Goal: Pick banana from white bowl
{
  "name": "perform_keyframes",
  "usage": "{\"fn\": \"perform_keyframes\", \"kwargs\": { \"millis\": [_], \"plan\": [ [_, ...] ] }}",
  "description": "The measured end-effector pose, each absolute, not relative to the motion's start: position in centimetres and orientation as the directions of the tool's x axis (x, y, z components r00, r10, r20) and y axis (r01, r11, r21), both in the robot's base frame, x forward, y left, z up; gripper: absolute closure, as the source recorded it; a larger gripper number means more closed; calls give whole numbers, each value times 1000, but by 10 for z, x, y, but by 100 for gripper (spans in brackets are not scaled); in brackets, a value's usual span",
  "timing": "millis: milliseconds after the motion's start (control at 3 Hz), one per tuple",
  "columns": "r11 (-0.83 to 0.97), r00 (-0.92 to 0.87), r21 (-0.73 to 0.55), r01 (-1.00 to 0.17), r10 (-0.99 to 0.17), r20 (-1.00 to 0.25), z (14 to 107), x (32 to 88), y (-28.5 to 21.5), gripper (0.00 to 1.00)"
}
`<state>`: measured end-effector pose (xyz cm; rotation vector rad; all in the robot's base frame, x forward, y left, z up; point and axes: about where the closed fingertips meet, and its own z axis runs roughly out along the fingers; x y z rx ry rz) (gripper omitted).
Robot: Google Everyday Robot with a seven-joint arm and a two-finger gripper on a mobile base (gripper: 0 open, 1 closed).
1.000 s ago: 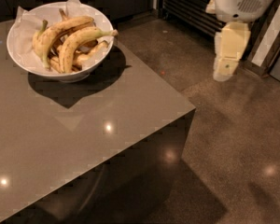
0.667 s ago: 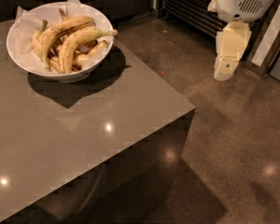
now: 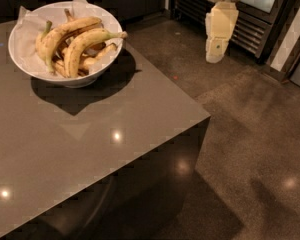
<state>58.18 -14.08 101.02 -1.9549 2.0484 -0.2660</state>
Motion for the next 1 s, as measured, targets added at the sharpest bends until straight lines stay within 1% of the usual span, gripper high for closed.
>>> {"fn": "perform_keyframes", "kwargs": {
  "millis": [333,667,1000],
  "plan": [
    [-9,32,-356,-934,-998,-60,1016,610,-112,0],
    [-10,42,-385,-923,-996,-74,1020,617,-105,0],
    [-35,88,-400,-916,-989,-115,1023,627,-93,0]
  ]
}}
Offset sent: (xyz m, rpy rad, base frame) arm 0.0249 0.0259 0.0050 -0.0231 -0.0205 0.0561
